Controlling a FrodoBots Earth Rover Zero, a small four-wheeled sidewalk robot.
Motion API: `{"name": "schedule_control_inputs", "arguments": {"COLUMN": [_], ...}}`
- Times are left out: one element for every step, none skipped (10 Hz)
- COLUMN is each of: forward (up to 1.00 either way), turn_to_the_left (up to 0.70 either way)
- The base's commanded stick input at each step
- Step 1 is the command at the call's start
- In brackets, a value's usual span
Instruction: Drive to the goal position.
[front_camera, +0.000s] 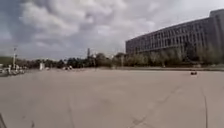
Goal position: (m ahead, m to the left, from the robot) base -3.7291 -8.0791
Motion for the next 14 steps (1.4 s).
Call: {"name": "schedule_control_inputs", "arguments": {"forward": [0.25,0.33,0.17,0.16,0.37,0.40,0.41,0.41,0.46,0.64,0.68,0.70,0.64,0.63], "turn_to_the_left": [0.49,0.00,0.00,0.00,0.00,0.00,0.00,0.00,0.00,0.00,0.00,0.00,0.00,0.00]}}
